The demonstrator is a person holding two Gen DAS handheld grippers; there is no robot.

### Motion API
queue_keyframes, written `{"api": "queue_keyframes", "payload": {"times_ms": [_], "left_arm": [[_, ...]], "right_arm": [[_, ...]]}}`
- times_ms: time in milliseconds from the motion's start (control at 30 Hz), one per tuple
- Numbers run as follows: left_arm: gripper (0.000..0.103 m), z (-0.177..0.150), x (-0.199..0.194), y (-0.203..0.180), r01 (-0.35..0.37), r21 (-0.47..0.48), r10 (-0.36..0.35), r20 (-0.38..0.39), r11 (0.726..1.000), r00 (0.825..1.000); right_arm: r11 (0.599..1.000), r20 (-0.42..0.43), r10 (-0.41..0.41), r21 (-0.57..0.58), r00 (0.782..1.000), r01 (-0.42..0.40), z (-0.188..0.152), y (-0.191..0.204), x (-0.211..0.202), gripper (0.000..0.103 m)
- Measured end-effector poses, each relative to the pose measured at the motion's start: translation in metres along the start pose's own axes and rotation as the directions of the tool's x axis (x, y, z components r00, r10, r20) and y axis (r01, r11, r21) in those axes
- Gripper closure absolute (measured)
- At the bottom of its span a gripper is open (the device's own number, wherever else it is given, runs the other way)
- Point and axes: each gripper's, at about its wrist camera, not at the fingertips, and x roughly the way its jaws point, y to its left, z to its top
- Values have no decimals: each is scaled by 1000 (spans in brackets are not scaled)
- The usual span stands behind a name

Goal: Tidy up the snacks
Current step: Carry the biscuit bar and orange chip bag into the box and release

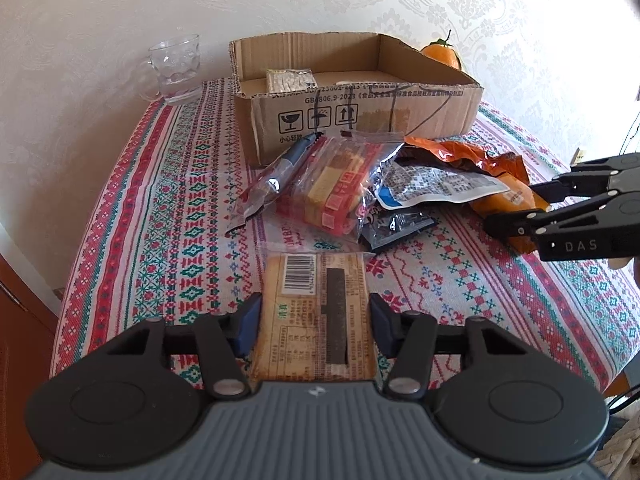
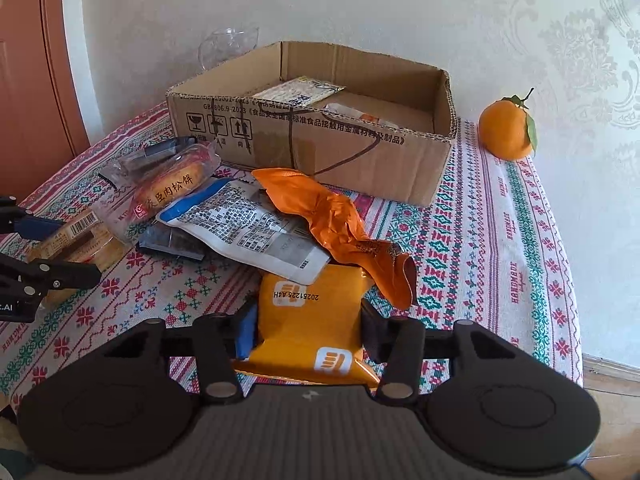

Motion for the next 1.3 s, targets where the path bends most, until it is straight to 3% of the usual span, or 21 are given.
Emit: {"api": "queue_keyframes", "payload": {"times_ms": [433, 800, 1300], "left_arm": [[49, 4, -18, 2, 49, 57, -46, -52, 997, 998], [49, 19, -37, -3, 132, 70, -128, -65, 989, 990], [49, 104, -25, -9, 171, 136, -178, 42, 976, 983]], "right_arm": [[999, -29, 18, -31, 999, -19, -5, -3, -25, 50], [998, 35, 44, -47, 998, -43, 13, -7, -53, 50], [996, 161, 51, -83, 986, -38, 69, -26, -47, 50]]}}
